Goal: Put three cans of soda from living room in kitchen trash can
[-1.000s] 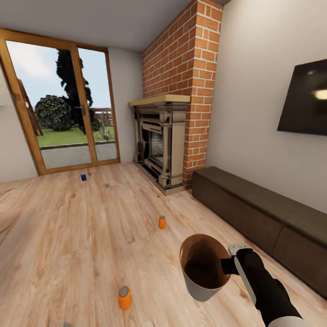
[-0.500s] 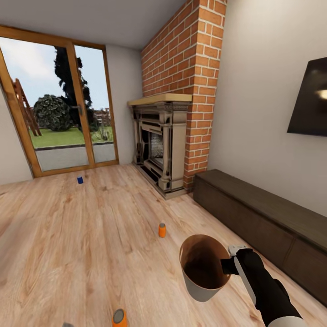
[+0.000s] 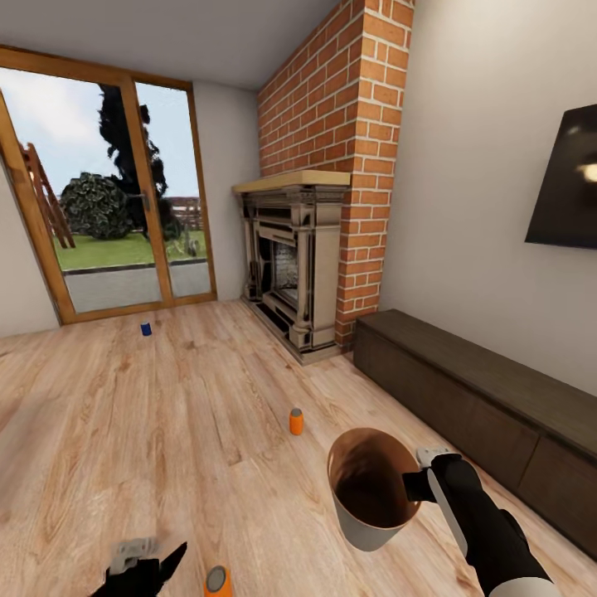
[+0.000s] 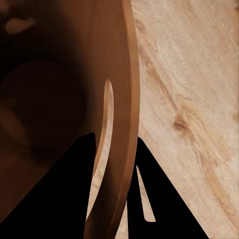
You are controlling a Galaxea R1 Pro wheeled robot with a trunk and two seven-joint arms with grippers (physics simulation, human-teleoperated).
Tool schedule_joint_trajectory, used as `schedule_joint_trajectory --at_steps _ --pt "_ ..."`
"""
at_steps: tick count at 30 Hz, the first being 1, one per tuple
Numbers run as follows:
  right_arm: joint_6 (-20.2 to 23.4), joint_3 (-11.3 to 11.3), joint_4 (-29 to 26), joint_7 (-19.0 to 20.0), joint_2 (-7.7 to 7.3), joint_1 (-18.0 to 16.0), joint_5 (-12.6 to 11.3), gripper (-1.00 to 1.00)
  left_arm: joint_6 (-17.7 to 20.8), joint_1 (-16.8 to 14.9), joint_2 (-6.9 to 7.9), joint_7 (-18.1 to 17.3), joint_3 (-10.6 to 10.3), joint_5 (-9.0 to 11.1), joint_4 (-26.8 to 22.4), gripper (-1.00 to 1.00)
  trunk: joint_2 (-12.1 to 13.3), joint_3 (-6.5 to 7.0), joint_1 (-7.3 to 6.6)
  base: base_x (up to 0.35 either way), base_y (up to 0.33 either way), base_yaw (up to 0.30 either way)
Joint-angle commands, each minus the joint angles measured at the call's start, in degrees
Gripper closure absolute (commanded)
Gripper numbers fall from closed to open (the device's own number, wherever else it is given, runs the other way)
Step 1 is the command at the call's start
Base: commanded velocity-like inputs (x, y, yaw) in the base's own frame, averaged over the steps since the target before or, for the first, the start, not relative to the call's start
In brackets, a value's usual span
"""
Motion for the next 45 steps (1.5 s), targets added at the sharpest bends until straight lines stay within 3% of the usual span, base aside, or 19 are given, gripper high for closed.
schedule_joint_trajectory --at_steps 1,2,4,10,15,21,25,45 --pt "0.0 0.0 0.0 0.2 0.01 0.0 -0.6 1.00 0.0 -0.3 -1.03 3.4 -0.5 0.1 0.4 -1.00 0.0 0.01 0.00 0.000 0.000 0.000" --pt "0.0 0.0 0.0 0.2 0.01 0.0 -0.6 1.00 -0.2 -1.1 -2.59 9.5 -2.1 0.2 1.8 -1.00 0.0 0.01 0.00 0.000 0.000 0.000" --pt "0.0 0.0 0.0 0.2 0.01 0.0 -0.6 1.00 -0.4 -2.3 -3.56 14.6 -3.6 0.2 3.9 -1.00 0.0 0.01 0.00 0.000 0.000 0.000" --pt "0.0 0.0 0.0 0.1 0.01 0.0 -0.6 1.00 -2.2 -8.2 -4.92 22.4 -5.9 0.3 13.6 -1.00 0.0 0.01 0.00 0.000 0.000 0.000" --pt "0.0 0.0 0.0 0.1 0.02 0.0 -0.6 1.00 -3.6 -13.5 -5.19 24.0 -6.3 0.2 20.8 -1.00 0.0 0.01 0.00 0.000 0.000 0.000" --pt "0.0 0.0 0.0 0.1 0.02 0.0 -0.6 1.00 -5.6 -16.9 -4.89 24.5 -6.5 0.2 25.8 -1.00 0.0 0.01 0.00 0.000 0.000 0.000" --pt "0.0 0.0 0.0 0.1 0.02 0.0 -0.6 1.00 -9.5 -17.2 -4.69 24.5 -6.6 0.2 26.5 -1.00 0.0 0.01 0.00 0.073 0.000 0.000" --pt "0.0 0.0 0.1 0.1 0.36 0.0 -0.5 1.00 -10.2 -17.3 -3.73 24.6 -6.5 0.2 26.6 -1.00 0.0 -0.11 0.00 0.100 0.000 0.000"
